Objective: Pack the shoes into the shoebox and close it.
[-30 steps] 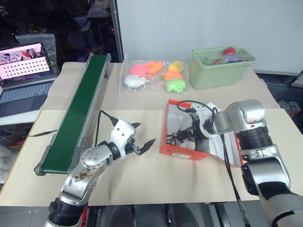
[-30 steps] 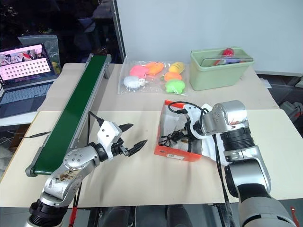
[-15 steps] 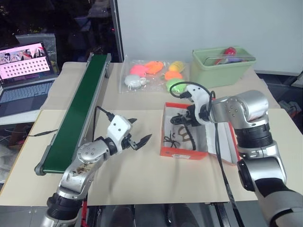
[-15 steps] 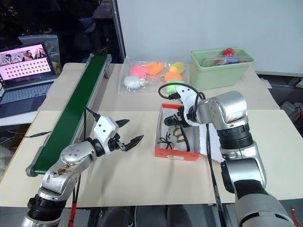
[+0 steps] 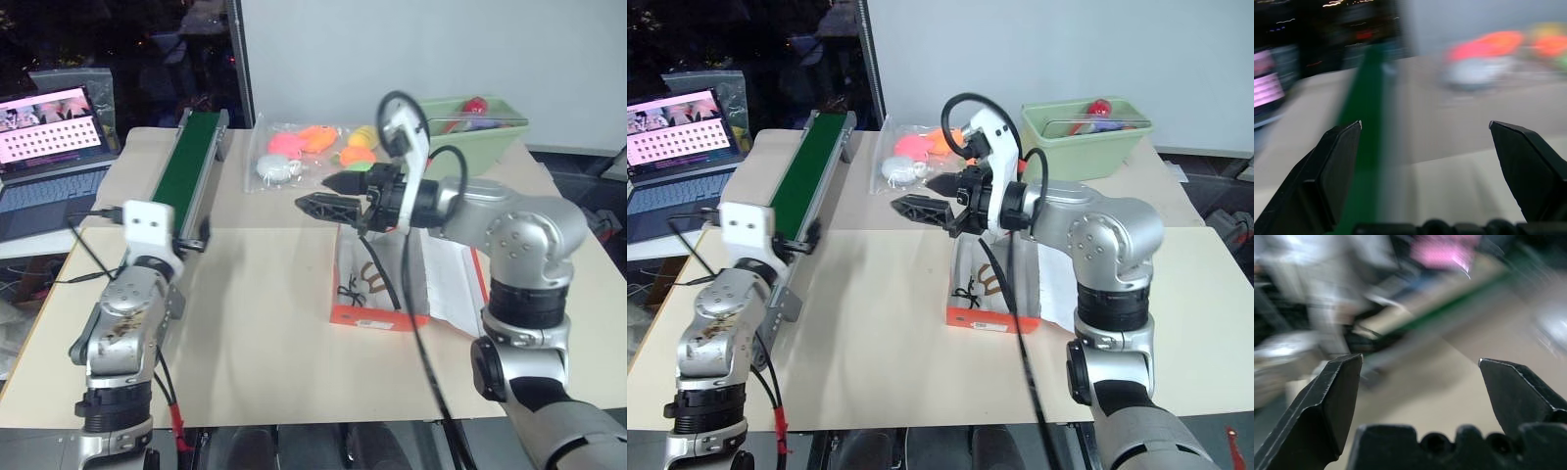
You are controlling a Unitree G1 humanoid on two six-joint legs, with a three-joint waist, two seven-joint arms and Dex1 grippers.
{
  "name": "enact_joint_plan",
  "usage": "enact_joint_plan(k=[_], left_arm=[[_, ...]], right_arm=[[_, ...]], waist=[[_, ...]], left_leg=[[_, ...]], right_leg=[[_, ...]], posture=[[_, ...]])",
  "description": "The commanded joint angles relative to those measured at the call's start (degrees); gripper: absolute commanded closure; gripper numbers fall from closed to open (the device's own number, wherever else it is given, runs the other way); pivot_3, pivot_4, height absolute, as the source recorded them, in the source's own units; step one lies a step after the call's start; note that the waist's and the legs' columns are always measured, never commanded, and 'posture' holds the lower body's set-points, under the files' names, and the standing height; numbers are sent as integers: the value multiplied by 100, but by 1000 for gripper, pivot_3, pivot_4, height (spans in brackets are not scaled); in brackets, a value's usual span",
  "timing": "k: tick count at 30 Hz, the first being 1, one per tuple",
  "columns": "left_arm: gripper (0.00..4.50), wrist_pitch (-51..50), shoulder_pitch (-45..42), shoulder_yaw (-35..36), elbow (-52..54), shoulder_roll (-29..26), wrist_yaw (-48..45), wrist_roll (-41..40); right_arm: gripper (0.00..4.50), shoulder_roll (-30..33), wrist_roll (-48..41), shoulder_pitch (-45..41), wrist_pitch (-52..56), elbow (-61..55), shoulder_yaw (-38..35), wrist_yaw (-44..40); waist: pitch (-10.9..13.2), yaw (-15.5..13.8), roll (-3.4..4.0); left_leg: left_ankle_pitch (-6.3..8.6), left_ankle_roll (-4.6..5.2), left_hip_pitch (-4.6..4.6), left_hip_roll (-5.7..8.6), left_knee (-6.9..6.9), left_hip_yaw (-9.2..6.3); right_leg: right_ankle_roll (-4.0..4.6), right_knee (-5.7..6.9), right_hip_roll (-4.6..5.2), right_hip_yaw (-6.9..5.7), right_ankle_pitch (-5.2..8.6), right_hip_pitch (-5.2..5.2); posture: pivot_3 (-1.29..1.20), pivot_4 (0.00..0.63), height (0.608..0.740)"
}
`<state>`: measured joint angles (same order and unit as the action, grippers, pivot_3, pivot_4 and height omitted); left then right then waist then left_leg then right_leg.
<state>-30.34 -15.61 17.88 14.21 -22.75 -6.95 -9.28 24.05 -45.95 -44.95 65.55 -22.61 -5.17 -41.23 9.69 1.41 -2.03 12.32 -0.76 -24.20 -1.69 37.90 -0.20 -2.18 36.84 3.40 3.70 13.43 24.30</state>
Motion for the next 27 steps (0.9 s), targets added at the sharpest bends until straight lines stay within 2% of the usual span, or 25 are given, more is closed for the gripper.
enact_joint_plan(k=[1,3,5,8,18,22,27], left_arm=[[0,-178,99,279,222,-97,106,-19],[0,-186,174,353,222,-204,36,-8],[0,-193,186,460,193,-330,-73,-70],[0,-193,152,582,139,-452,-271,-237],[0,-332,181,506,112,-631,-601,-444],[0,-423,147,367,49,-693,-642,-396],[0,-494,42,259,-55,-731,-675,-399]], right_arm=[[45,344,-239,727,-621,-647,46,-743],[45,467,78,1216,-1106,-756,380,-965],[45,549,848,1539,-1711,-566,980,-823],[45,572,1424,1783,-2194,-307,1396,-711],[45,97,1681,2084,-2583,-389,1604,-266],[45,324,1882,2214,-2771,-660,1891,-485],[45,337,1940,2188,-2738,-542,1855,-385]], waist=[[1,-34,-1],[1,-45,-1],[1,-24,-2],[1,28,-1],[1,80,-2],[1,82,-2],[1,82,-2]], left_leg=[[0,0,-2,2,2,3],[0,0,-1,5,14,5],[0,-1,14,-1,17,6],[-2,-3,36,-13,16,13],[-1,-5,35,-9,13,12],[-1,-5,36,-9,13,12],[-1,-5,36,-8,13,12]], right_leg=[[-6,-7,3,2,-4,0],[-8,-17,4,4,-6,1],[-5,-14,-5,5,-4,-5],[11,5,-20,10,-1,-7],[11,6,-17,17,4,-6],[12,8,-17,17,4,-6],[11,7,-16,17,4,-7]], posture=[[0,150,729],[0,150,729],[0,150,729],[0,150,729],[0,150,729],[0,150,729],[0,150,729]])
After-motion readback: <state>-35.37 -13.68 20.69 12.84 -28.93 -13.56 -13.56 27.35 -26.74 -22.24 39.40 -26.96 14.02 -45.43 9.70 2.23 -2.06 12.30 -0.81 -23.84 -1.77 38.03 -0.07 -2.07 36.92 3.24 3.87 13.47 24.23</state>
